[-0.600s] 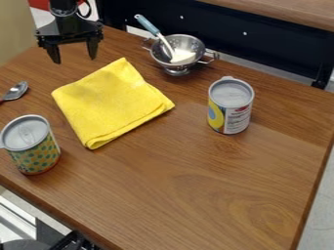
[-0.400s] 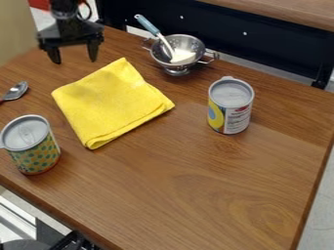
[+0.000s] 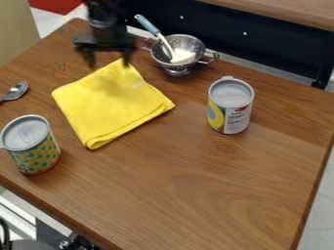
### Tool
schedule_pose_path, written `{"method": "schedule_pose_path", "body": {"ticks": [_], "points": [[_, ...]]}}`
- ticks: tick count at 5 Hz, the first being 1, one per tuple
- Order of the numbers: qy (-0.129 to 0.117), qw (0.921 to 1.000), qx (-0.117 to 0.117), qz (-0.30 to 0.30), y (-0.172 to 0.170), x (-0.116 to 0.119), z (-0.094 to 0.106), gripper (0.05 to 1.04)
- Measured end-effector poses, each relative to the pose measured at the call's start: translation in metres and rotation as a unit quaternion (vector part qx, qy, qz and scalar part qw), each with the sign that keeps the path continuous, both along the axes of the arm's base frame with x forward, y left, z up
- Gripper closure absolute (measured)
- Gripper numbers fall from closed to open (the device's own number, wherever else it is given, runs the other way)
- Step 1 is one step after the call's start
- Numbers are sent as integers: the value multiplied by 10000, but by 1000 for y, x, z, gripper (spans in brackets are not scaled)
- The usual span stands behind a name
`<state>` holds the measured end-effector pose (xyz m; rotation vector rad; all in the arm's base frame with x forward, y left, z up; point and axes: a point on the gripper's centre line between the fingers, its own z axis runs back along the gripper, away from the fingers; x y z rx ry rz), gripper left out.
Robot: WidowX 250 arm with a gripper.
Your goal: Move the can to the down corner of the yellow cloth next to the other can
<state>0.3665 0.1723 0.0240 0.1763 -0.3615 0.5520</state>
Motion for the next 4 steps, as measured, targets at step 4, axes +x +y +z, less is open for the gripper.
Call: {"method": "schedule_pose_path", "body": {"ticks": [4], "points": [[-284,9841,-360,-1713,-129,37,51,85]]}}
